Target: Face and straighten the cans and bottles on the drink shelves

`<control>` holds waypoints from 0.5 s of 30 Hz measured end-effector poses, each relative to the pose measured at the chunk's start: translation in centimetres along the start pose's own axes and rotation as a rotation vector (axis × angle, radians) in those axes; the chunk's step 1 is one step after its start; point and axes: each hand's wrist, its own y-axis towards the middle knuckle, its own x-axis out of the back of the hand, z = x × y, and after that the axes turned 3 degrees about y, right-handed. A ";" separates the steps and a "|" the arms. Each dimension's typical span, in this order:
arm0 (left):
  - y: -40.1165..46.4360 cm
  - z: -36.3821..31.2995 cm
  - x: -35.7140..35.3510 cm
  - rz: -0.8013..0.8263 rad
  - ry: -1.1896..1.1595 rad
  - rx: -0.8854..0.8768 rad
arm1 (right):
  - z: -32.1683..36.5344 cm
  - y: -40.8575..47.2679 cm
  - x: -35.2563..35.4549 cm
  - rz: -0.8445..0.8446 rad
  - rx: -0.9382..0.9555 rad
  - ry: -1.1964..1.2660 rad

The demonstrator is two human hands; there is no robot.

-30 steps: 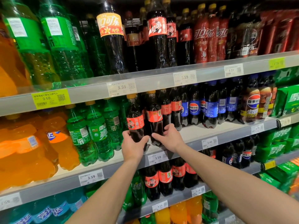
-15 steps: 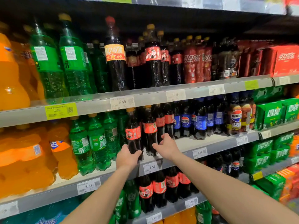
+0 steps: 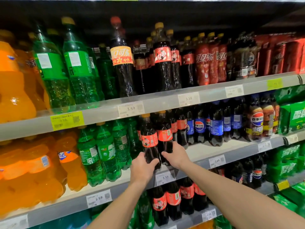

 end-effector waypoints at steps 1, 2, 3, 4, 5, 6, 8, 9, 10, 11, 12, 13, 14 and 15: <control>0.0 -0.3 0.1 -0.014 0.001 0.007 | 0.0 0.1 -0.1 -0.008 0.007 0.005; -0.2 -0.5 0.1 -0.014 -0.007 0.011 | 0.1 -0.1 0.0 0.001 0.010 0.007; 0.1 -0.8 0.1 -0.017 -0.011 0.021 | 0.4 -0.1 0.3 0.014 0.009 0.005; 0.1 -0.7 -0.1 -0.013 -0.019 0.039 | 0.4 -0.3 0.4 0.026 0.002 -0.001; 0.3 -0.7 -0.1 -0.012 -0.020 0.045 | 0.7 -0.3 0.5 0.029 -0.006 0.005; 0.0 -0.6 0.0 -0.018 -0.024 0.061 | 0.9 -0.6 0.7 0.028 -0.016 0.022; -0.8 -0.7 0.1 -0.054 -0.031 0.062 | 1.9 -1.4 1.1 -0.023 -0.035 0.053; -1.1 -0.7 0.2 -0.066 -0.045 0.051 | 2.2 -1.8 1.3 -0.057 -0.031 0.050; -1.7 -1.0 0.6 -0.057 -0.081 0.060 | 2.6 -2.2 1.5 -0.078 -0.013 0.045; -2.2 -1.2 0.8 -0.027 -0.134 0.072 | 2.8 -2.7 1.7 -0.084 0.009 0.023; -2.8 -1.6 1.2 0.012 -0.184 0.090 | 3.2 -3.4 1.9 -0.076 0.043 0.011; -3.0 -1.9 1.5 0.045 -0.229 0.086 | 3.6 -4.0 2.0 -0.054 0.079 0.022; -3.6 -2.4 2.0 0.066 -0.246 0.090 | 4.0 -4.6 2.0 -0.026 0.091 0.031; -3.9 -2.7 2.3 0.089 -0.277 0.075 | 4.4 -5.3 2.1 0.028 0.109 0.056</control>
